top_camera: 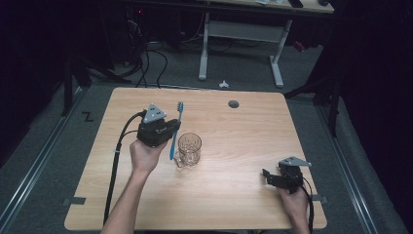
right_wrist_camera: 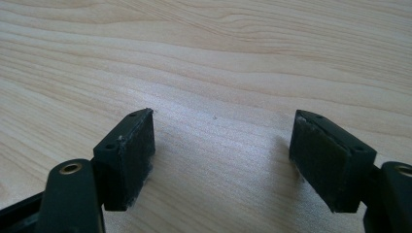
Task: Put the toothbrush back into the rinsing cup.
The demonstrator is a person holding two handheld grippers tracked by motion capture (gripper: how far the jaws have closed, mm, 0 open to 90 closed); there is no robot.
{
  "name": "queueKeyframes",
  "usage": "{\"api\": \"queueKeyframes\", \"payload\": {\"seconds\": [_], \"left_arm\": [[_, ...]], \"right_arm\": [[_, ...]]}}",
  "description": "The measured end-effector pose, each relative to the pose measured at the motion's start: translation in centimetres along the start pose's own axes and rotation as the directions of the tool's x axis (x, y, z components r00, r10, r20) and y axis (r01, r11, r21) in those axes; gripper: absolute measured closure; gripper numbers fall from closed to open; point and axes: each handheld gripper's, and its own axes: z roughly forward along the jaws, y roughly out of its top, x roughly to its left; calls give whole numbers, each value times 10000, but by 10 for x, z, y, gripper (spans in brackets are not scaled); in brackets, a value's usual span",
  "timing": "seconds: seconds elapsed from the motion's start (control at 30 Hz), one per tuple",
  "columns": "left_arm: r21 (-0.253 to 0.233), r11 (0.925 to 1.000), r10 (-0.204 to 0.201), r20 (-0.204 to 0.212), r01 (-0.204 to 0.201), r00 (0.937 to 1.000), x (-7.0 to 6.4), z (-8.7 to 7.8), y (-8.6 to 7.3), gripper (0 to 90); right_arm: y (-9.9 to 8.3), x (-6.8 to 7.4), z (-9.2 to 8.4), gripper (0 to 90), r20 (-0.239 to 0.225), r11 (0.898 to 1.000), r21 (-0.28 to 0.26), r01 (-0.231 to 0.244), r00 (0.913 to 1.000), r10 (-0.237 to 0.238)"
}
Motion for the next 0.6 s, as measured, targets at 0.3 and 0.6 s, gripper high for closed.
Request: {"api": "queueKeyframes", "payload": {"seconds": [0.3, 0.6], "left_arm": [[-460, 9989, -17, -129, 11, 9999, -2, 4, -3, 808], [-640, 9979, 128, -180, -139, 9998, -6, 12, -8, 807]], "right_arm": [[0, 0, 0, 247, 1, 10000, 0, 1, 10000, -1], [0, 0, 0, 247, 17, 10000, -1, -13, 10000, 13]]}}
